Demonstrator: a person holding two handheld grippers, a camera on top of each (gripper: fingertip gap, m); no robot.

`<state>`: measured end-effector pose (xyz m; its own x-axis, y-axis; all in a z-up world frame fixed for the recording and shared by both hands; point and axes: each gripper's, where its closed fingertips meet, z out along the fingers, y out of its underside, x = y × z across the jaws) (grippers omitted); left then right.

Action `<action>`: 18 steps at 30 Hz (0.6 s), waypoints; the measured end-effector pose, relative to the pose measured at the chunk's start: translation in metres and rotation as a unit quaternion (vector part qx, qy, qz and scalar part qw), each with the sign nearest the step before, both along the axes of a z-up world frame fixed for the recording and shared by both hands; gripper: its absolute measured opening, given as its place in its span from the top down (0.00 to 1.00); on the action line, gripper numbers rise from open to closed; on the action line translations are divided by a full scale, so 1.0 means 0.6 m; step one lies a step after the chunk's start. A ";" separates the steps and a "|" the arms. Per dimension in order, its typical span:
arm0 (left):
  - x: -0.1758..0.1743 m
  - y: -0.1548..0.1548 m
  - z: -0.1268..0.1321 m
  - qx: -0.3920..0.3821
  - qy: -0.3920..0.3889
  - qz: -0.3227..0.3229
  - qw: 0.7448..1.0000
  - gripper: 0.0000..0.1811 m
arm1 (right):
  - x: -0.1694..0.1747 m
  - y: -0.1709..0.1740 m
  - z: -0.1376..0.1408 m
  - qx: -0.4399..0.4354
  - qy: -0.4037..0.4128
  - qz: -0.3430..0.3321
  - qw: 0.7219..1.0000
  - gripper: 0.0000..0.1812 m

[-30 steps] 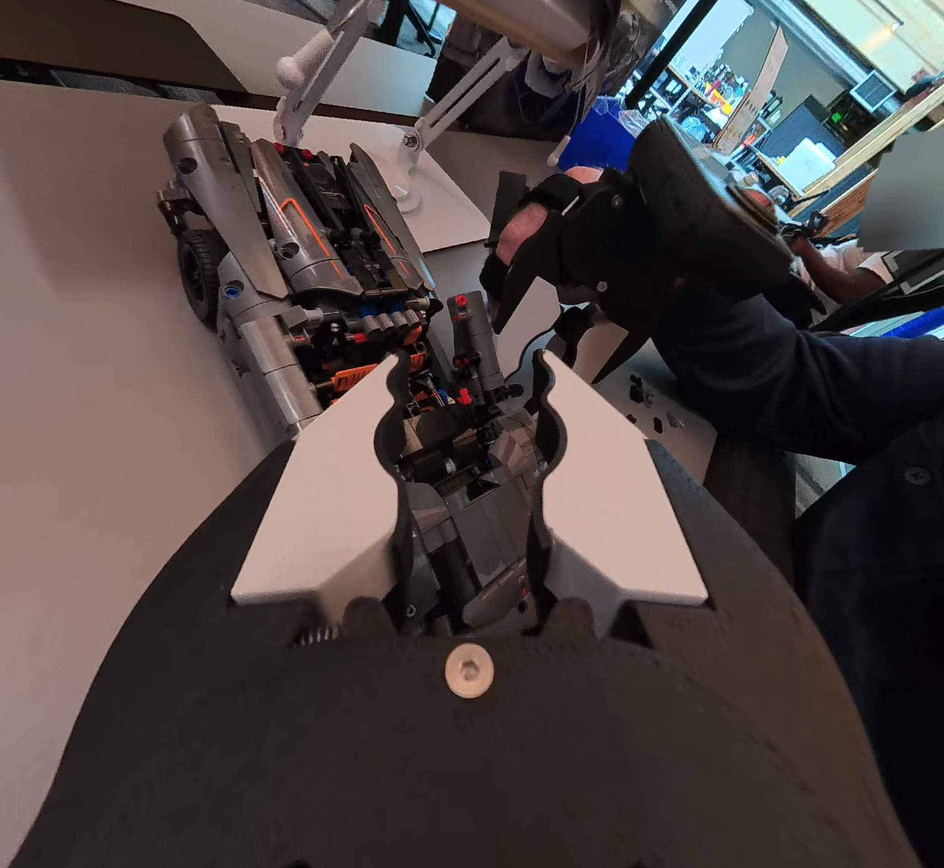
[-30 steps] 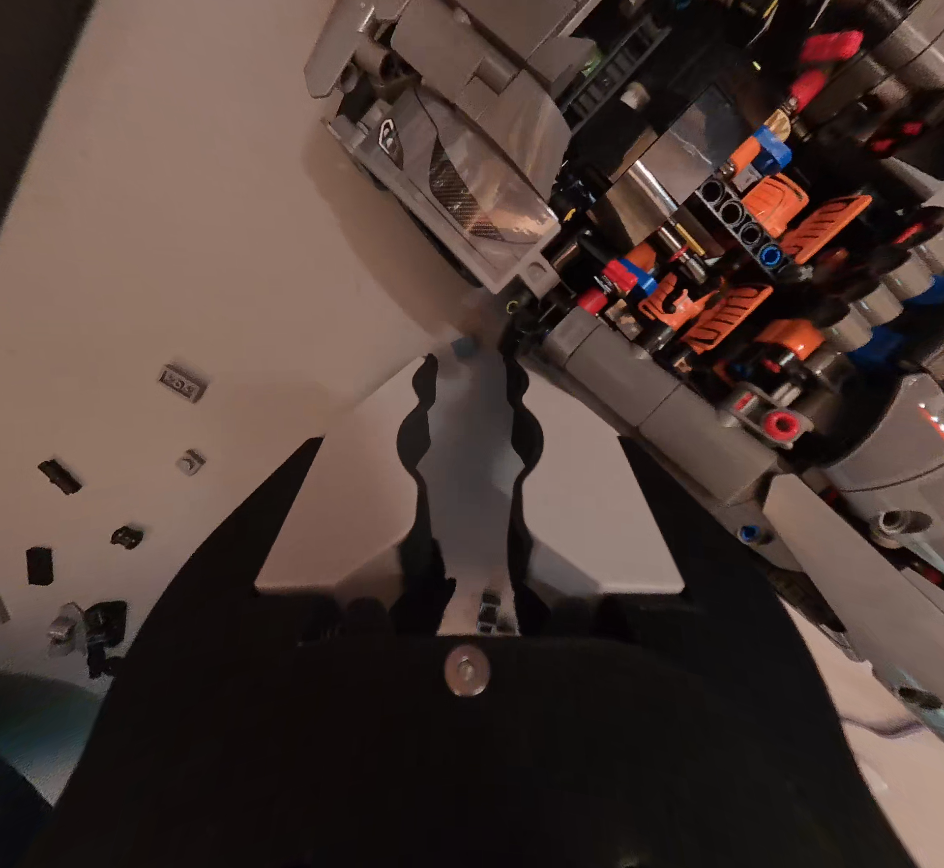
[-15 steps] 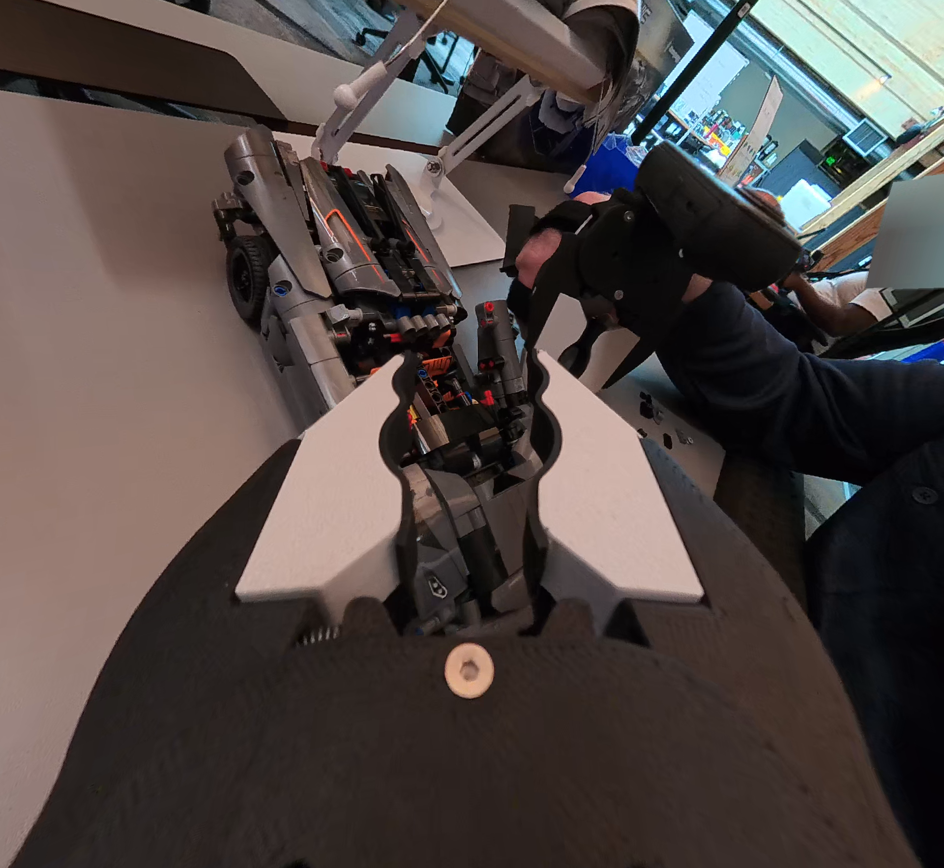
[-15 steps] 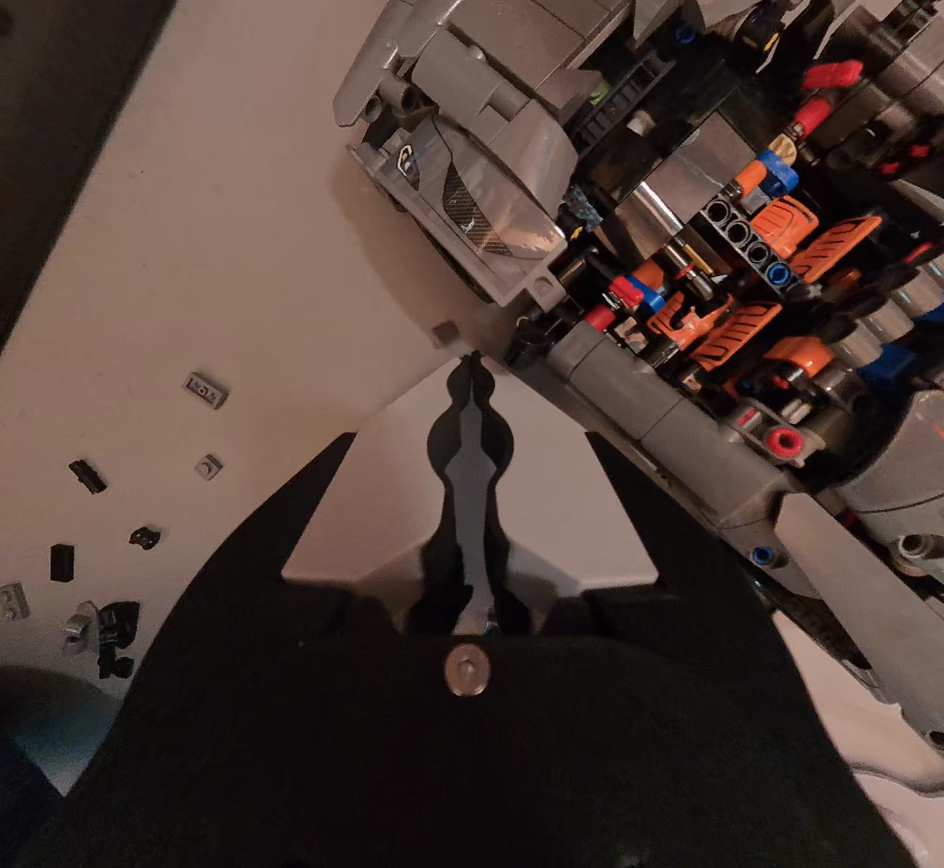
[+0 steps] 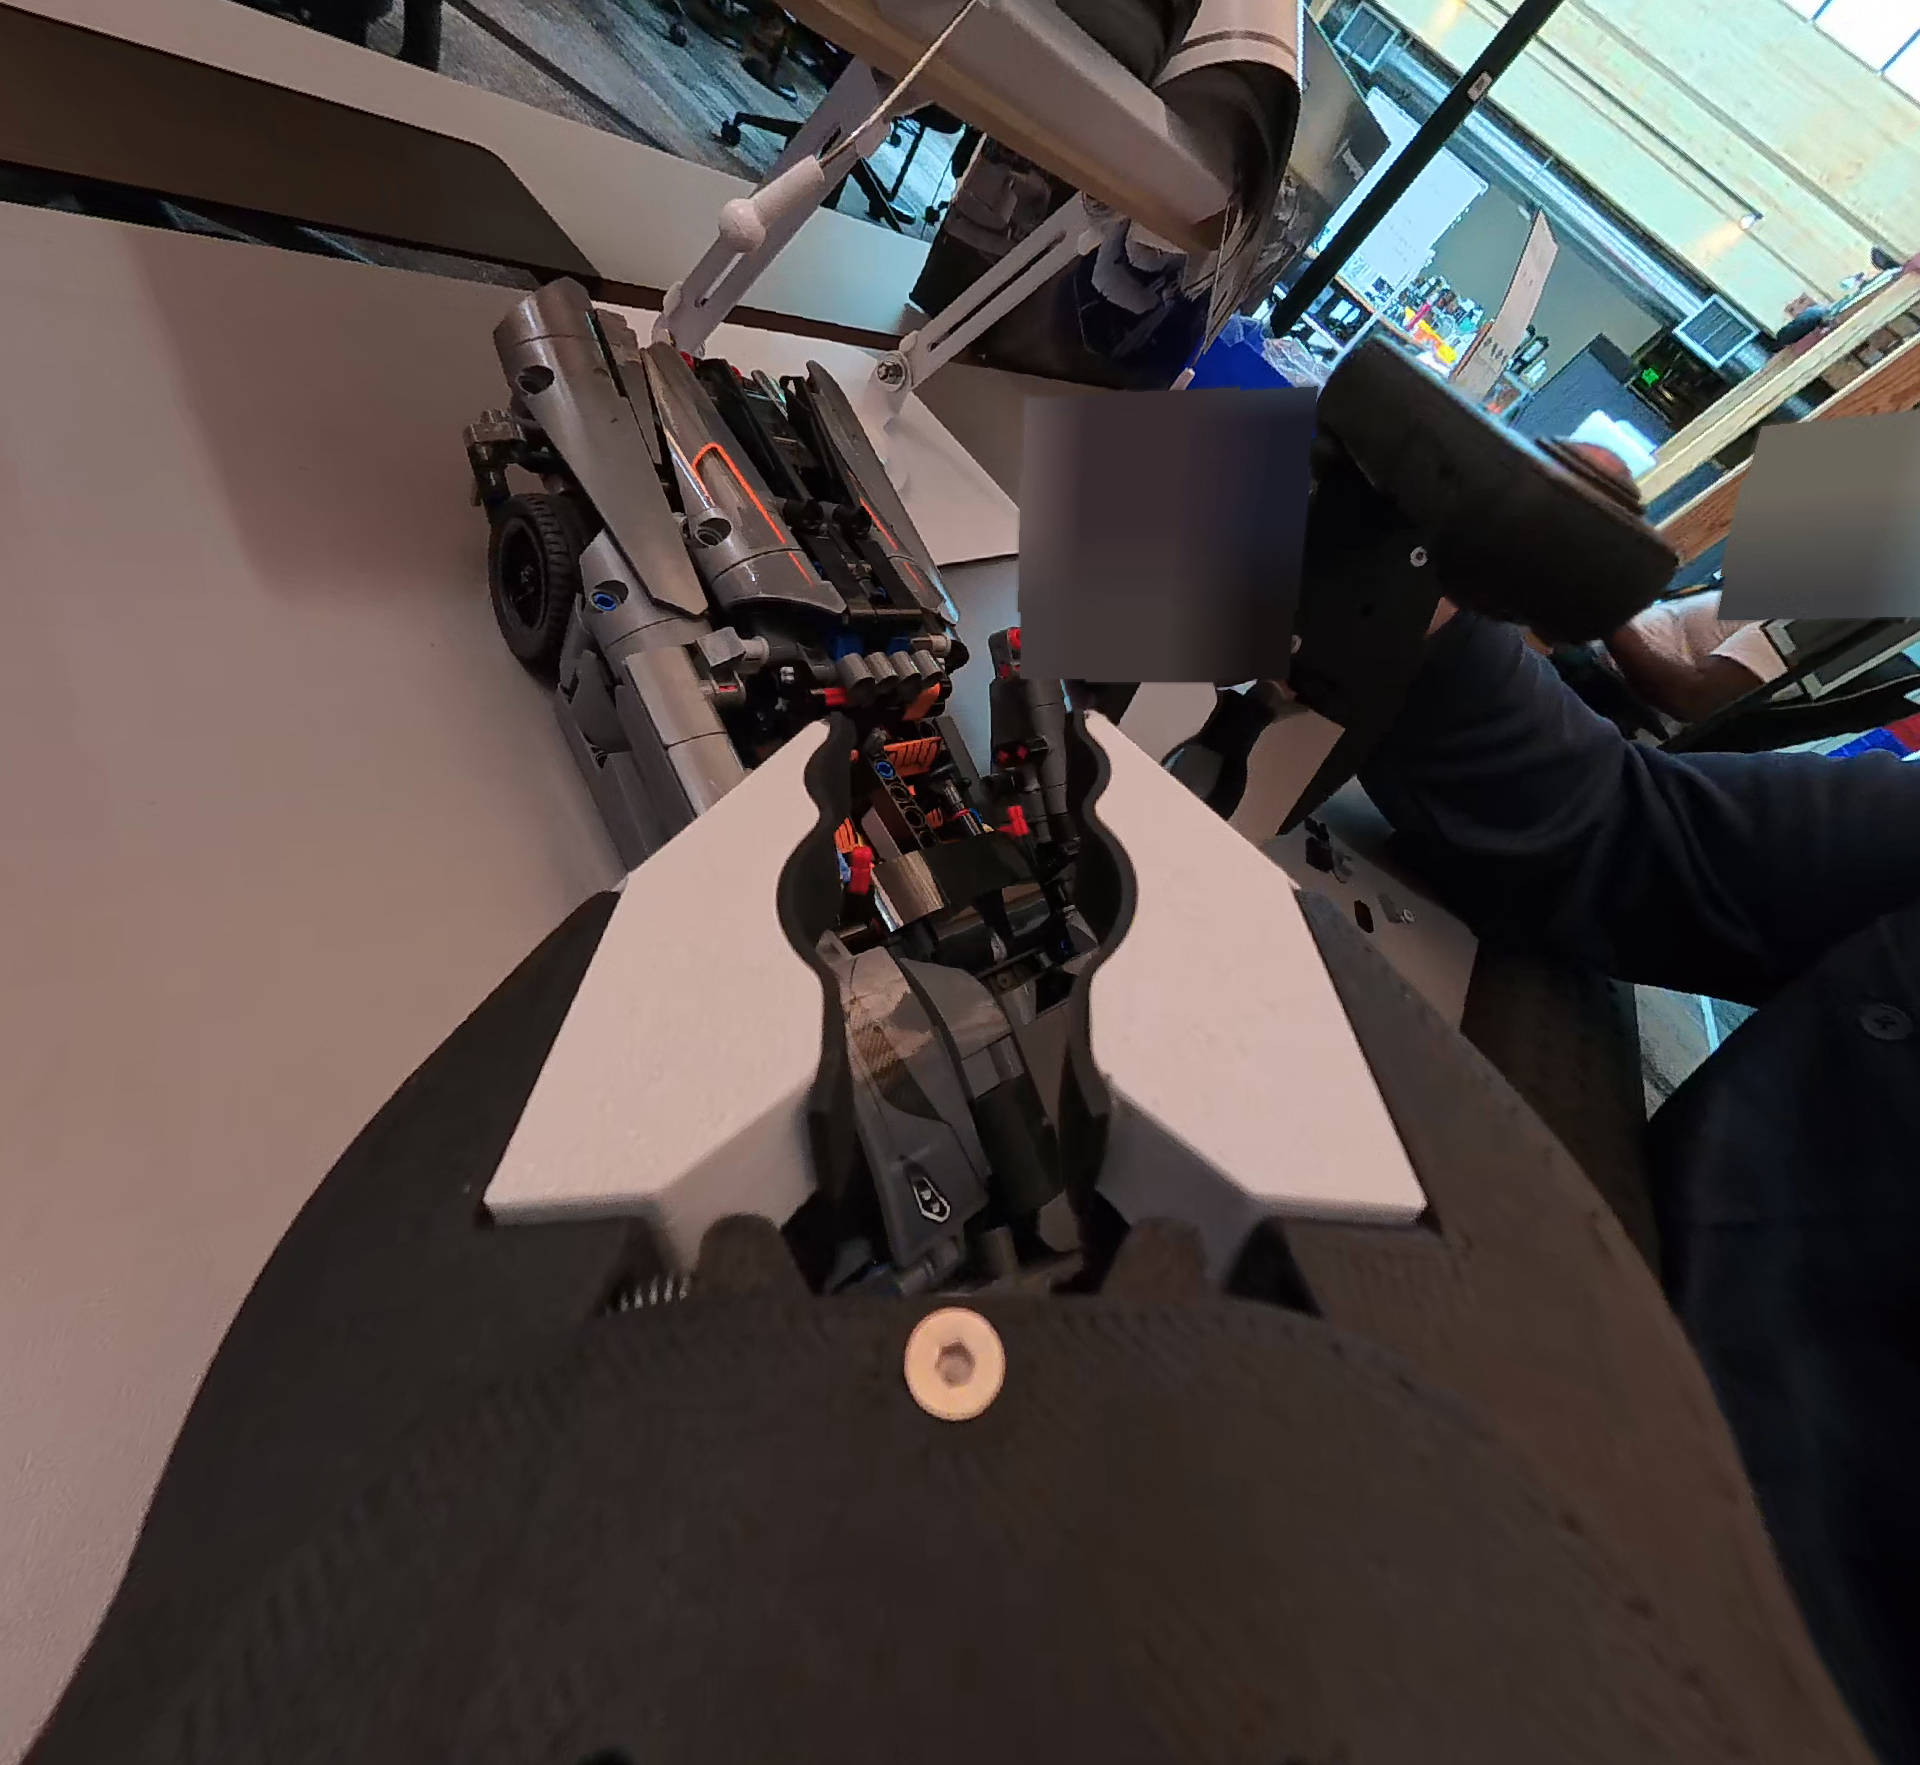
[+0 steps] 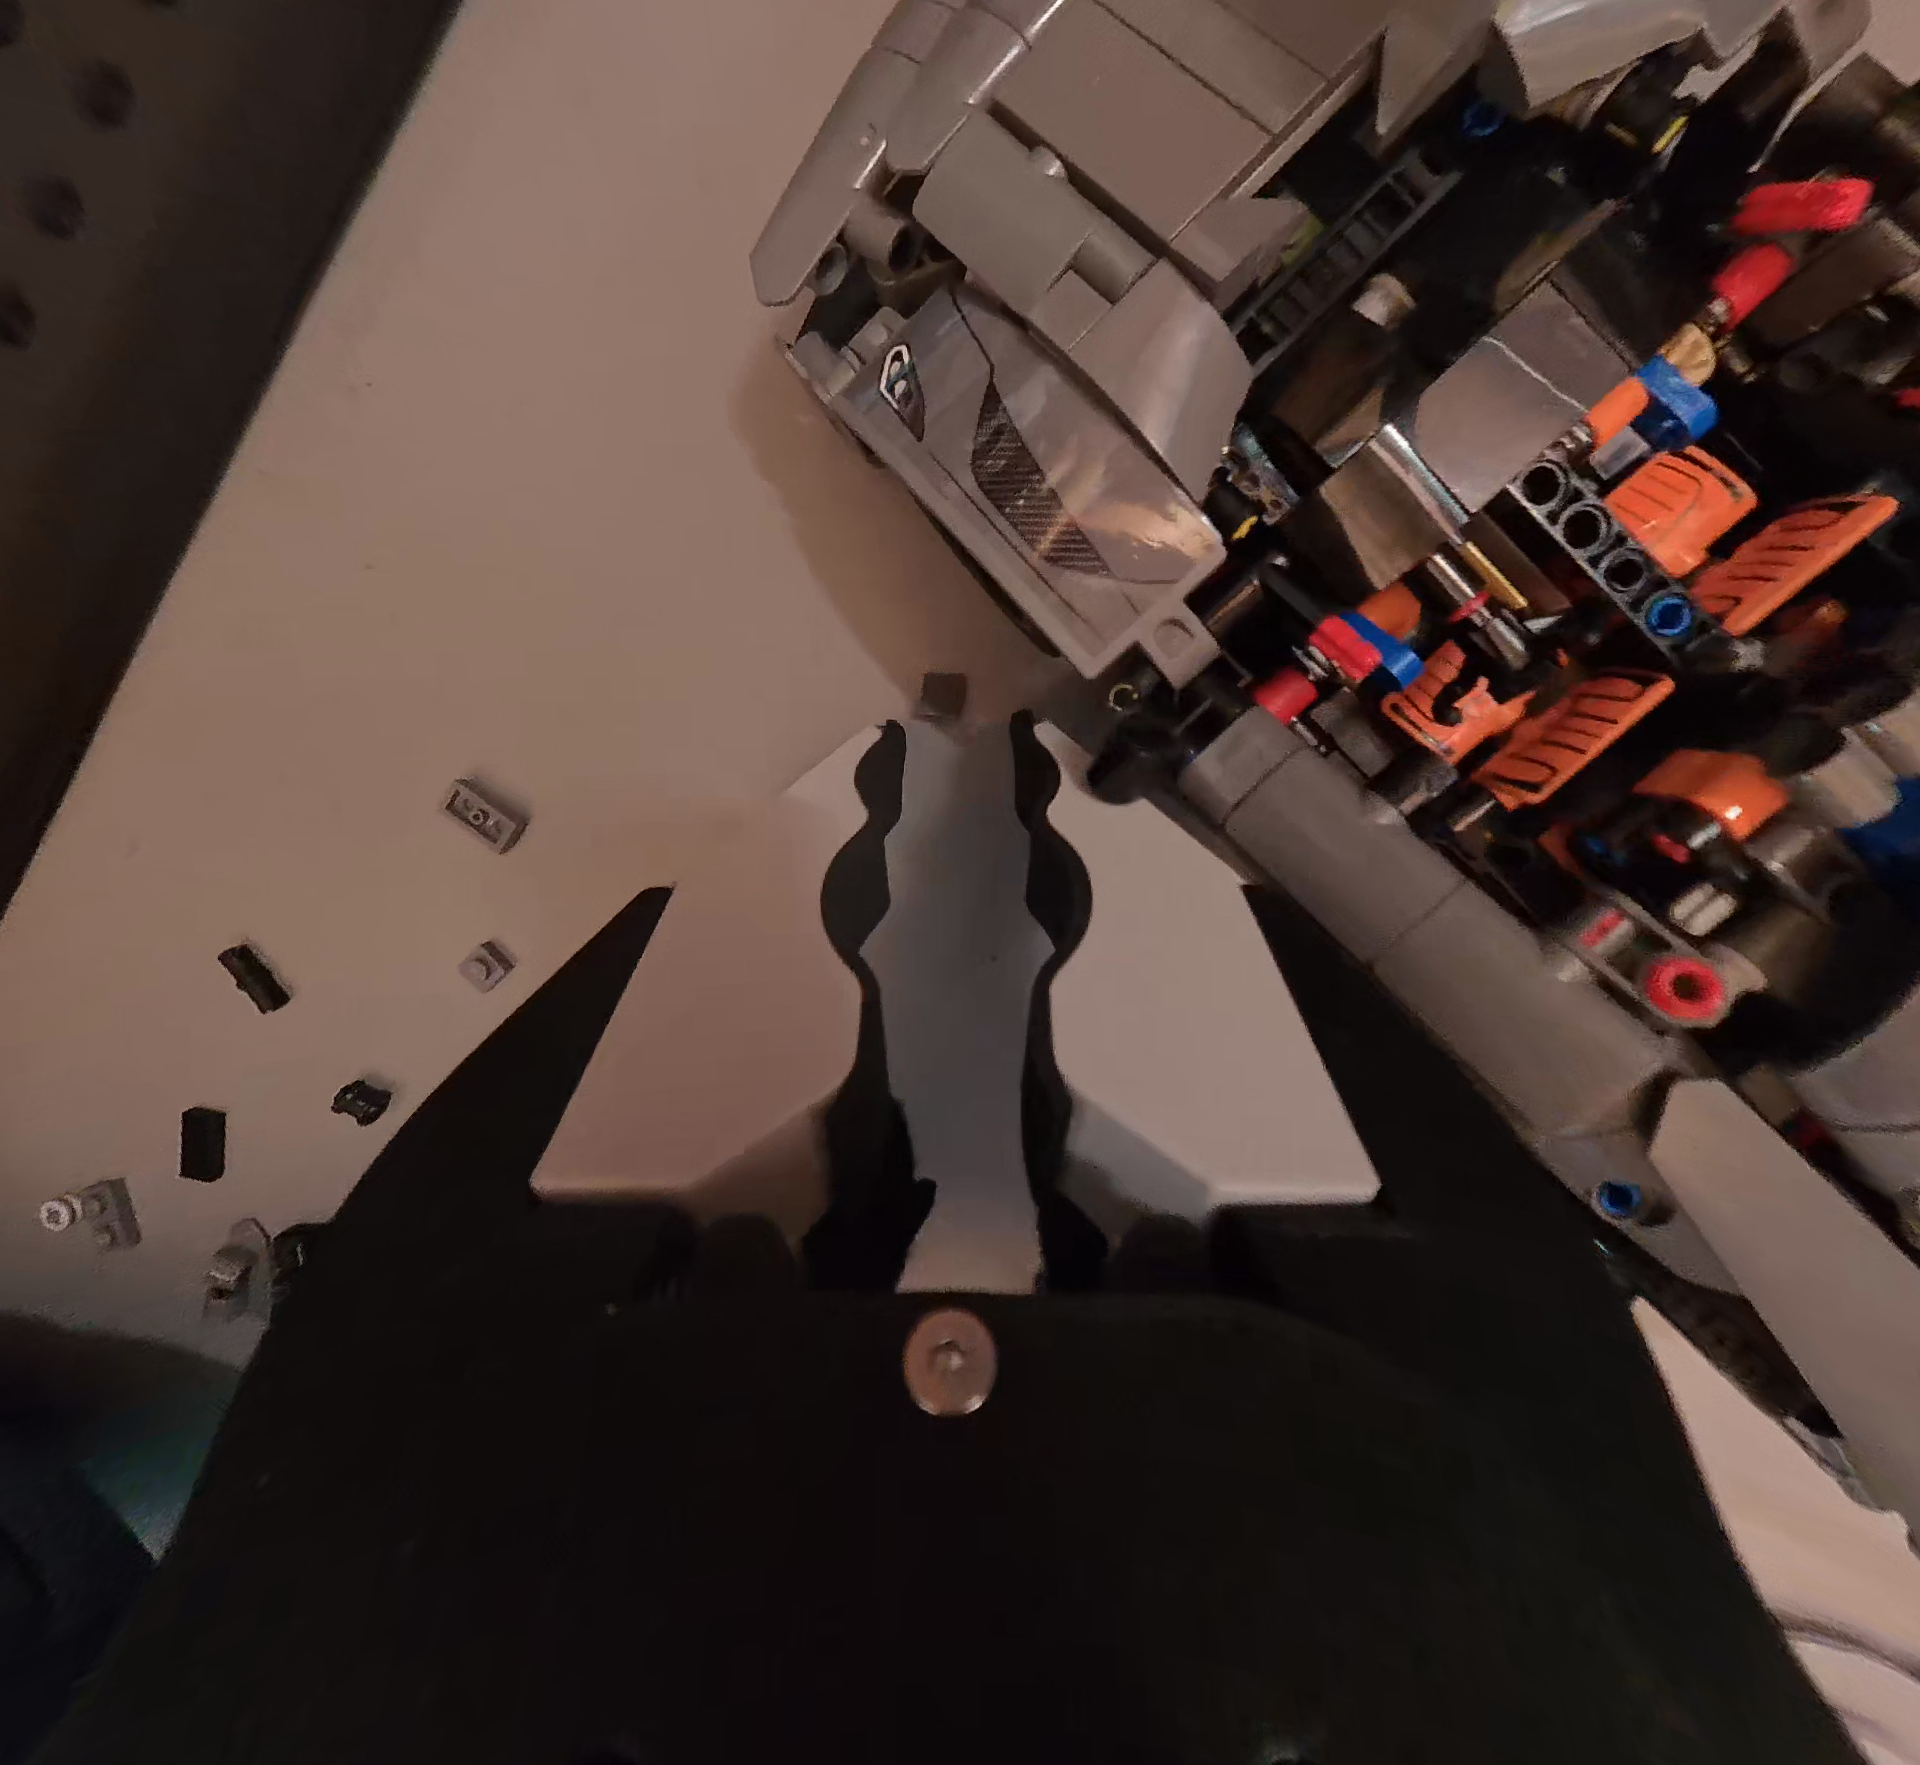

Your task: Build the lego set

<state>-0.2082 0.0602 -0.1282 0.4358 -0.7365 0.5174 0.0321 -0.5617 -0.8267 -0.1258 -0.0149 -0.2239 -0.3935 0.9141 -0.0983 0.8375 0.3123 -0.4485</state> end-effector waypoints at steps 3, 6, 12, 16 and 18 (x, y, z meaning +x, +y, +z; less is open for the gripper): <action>0.001 0.000 -0.002 0.000 0.002 -0.001 1.000 0.79 | -0.004 -0.003 -0.002 -0.005 0.000 -0.002 1.000 0.90; 0.001 0.000 -0.002 0.001 0.002 -0.002 1.000 0.79 | -0.006 -0.003 -0.002 -0.009 0.000 -0.007 1.000 0.91; 0.002 0.000 -0.005 0.000 0.006 -0.003 1.000 0.79 | -0.010 -0.006 -0.004 -0.007 -0.008 -0.009 1.000 0.97; 0.009 -0.004 -0.007 0.003 0.013 -0.010 1.000 0.80 | -0.005 -0.011 0.000 -0.016 -0.008 0.000 1.000 0.97; 0.015 -0.007 -0.005 0.009 0.019 -0.015 1.000 0.80 | -0.002 -0.009 0.005 -0.020 -0.004 -0.001 1.000 0.97</action>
<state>-0.1992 0.0560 -0.1313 0.4334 -0.7579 0.4877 -0.0159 -0.5475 -0.8367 -0.1269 -0.0203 -0.2209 -0.3906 0.9103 -0.1373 0.8416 0.2926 -0.4540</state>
